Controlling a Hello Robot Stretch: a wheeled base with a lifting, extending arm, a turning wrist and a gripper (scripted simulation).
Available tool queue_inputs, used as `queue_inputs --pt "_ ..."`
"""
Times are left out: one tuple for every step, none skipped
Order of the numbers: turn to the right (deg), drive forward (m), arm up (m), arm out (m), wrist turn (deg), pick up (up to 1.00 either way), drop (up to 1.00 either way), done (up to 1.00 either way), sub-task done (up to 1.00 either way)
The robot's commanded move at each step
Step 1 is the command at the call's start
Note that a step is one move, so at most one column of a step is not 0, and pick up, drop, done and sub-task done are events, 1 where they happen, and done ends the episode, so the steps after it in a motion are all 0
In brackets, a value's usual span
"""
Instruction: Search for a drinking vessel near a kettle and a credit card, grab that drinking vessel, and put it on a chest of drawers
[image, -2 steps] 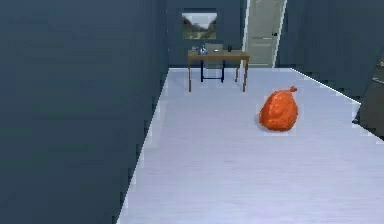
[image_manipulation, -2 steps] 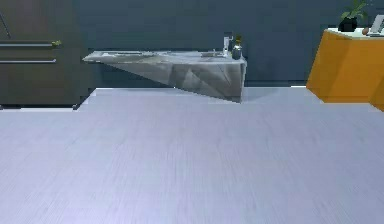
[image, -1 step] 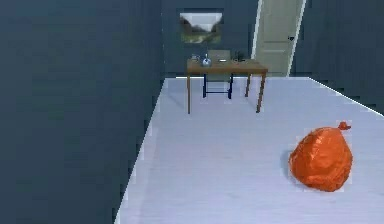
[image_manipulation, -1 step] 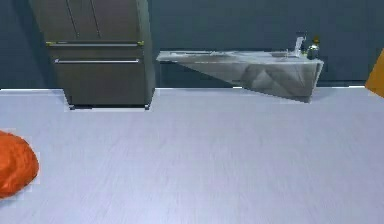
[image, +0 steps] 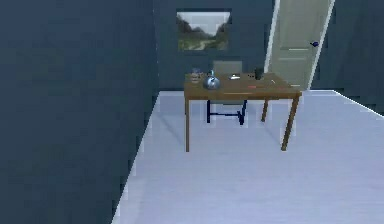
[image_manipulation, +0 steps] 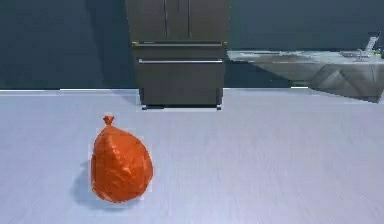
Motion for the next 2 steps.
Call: queue_inputs --pt "0.0 1.0 0.0 0.0 0.0 0.0 0.0 0.0 0.0" --pt "-9.0 0.0 0.0 0.0 0.0 0.0 0.0 0.0 0.0"
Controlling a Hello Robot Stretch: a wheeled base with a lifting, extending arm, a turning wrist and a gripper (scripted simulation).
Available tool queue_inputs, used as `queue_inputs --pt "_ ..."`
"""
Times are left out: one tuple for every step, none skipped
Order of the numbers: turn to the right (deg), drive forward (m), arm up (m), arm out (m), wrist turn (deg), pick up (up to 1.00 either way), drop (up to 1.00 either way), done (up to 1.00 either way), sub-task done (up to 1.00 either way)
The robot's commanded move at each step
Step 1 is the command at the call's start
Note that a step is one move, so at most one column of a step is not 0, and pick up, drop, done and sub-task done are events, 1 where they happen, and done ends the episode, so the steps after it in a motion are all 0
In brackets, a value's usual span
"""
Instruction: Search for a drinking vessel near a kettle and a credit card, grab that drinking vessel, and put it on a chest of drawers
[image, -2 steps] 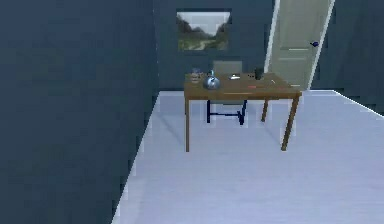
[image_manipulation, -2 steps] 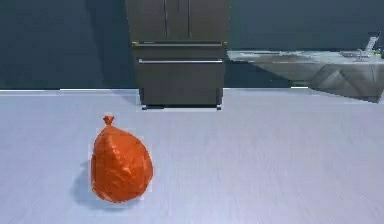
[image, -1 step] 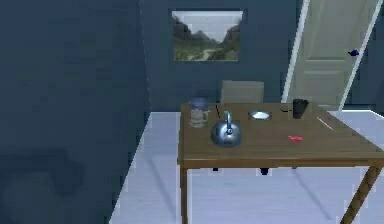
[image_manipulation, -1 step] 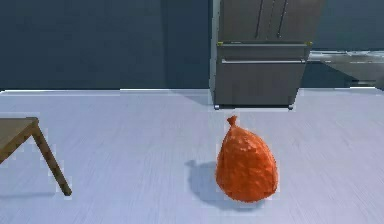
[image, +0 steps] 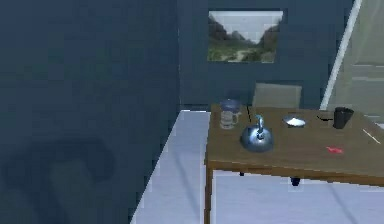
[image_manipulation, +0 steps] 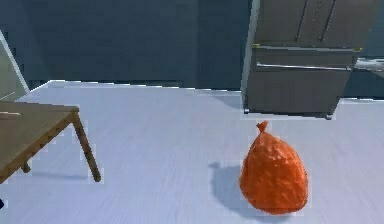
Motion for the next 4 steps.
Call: queue_inputs --pt "0.0 0.3 0.0 0.0 0.0 0.0 0.0 0.0 0.0" --pt "45.0 0.0 0.0 0.0 0.0 0.0 0.0 0.0 0.0" --pt "42.0 0.0 0.0 0.0 0.0 0.0 0.0 0.0 0.0" --pt "3.0 0.0 0.0 0.0 0.0 0.0 0.0 0.0 0.0"
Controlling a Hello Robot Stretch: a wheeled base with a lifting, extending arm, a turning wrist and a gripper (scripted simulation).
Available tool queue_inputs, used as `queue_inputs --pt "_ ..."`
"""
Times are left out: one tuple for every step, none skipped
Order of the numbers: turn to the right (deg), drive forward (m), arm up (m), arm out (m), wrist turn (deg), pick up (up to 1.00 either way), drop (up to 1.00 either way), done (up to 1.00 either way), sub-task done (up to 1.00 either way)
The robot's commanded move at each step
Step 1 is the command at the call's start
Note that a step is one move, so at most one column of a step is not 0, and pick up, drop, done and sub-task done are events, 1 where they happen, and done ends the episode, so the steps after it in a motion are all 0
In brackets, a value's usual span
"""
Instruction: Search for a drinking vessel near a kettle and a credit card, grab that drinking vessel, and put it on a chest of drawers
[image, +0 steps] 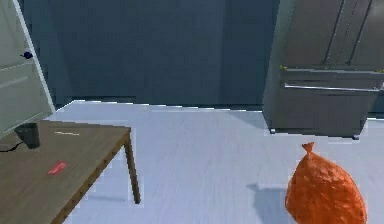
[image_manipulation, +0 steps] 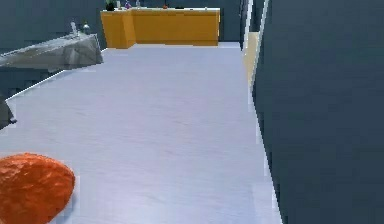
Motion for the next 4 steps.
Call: queue_inputs --pt "0.0 0.3 0.0 0.0 0.0 0.0 0.0 0.0 0.0" --pt "45.0 0.0 0.0 0.0 0.0 0.0 0.0 0.0 0.0" --pt "45.0 0.0 0.0 0.0 0.0 0.0 0.0 0.0 0.0" --pt "45.0 0.0 0.0 0.0 0.0 0.0 0.0 0.0 0.0"
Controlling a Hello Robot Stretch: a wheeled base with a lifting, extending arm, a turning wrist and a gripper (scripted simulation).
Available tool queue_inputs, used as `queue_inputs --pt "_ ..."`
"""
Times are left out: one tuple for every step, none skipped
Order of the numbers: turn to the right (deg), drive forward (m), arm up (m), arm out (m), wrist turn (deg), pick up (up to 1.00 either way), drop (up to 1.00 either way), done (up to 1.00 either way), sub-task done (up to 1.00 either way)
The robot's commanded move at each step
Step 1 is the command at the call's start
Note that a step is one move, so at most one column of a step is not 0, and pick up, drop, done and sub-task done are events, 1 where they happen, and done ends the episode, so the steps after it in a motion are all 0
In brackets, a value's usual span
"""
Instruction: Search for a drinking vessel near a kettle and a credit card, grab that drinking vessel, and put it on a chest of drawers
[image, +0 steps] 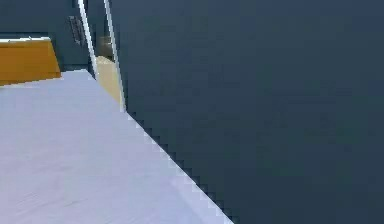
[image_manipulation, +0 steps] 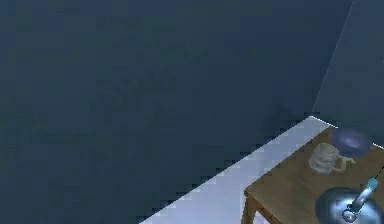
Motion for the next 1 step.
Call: queue_inputs --pt "36.0 0.0 0.0 0.0 0.0 0.0 0.0 0.0 0.0"
